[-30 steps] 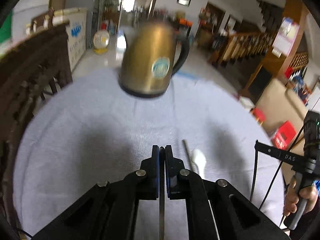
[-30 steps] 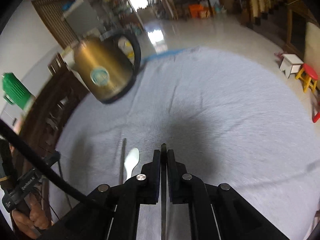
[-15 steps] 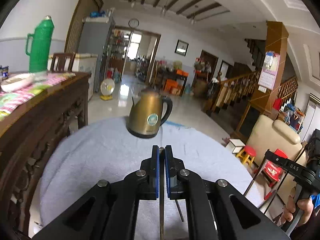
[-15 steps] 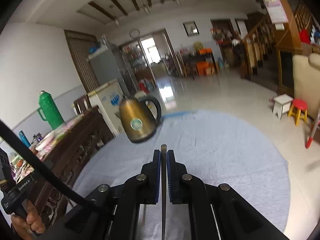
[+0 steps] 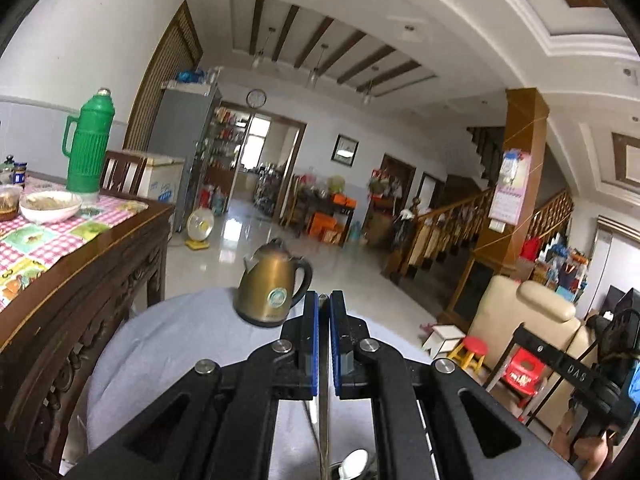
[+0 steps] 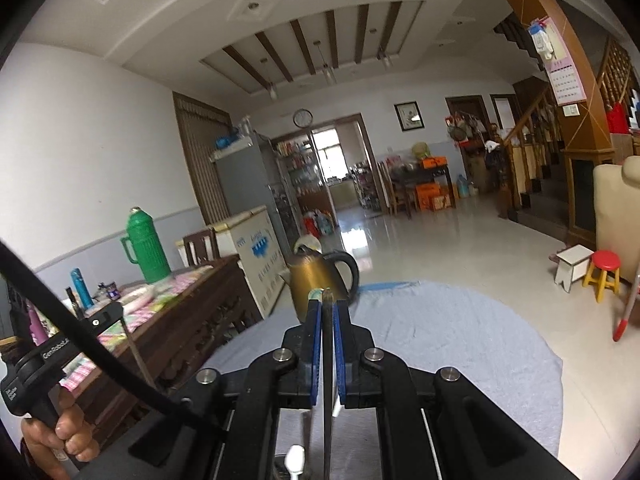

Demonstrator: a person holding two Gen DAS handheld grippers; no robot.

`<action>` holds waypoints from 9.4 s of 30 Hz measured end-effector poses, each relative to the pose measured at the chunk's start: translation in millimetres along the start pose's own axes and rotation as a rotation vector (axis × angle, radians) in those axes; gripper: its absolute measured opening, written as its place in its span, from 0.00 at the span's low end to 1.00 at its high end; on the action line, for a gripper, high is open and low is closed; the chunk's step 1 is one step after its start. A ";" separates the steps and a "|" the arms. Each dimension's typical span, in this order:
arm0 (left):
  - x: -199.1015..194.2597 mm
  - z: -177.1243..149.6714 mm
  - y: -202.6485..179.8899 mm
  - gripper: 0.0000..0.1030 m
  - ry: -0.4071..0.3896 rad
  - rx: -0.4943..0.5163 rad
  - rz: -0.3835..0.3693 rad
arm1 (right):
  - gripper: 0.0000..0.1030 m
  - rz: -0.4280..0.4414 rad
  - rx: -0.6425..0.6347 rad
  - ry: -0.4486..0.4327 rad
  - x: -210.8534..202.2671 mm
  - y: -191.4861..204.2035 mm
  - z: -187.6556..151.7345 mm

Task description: Organize utensils

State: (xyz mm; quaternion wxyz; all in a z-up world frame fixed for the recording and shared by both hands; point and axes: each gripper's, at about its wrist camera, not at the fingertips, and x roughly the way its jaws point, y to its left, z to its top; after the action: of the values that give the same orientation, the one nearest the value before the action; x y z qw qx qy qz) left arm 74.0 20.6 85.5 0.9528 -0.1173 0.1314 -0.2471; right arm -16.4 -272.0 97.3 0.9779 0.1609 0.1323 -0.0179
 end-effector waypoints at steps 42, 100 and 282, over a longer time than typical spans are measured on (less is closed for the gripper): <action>12.3 -76.9 -46.0 0.05 0.002 0.091 0.063 | 0.07 0.020 -0.012 0.061 13.9 31.4 -61.3; 25.4 -88.9 30.1 0.50 0.136 0.003 0.202 | 0.25 -0.050 0.231 0.165 32.9 -46.0 -71.7; 42.1 -35.2 -15.6 0.05 0.161 0.021 0.013 | 0.33 -0.136 -0.258 -0.083 58.3 88.1 -142.4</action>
State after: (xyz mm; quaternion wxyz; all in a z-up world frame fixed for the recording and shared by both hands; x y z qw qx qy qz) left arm 91.7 -19.4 48.9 0.9420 -0.0862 0.2055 -0.2511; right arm 10.6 -142.6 -20.8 0.9916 0.0238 0.1035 -0.0737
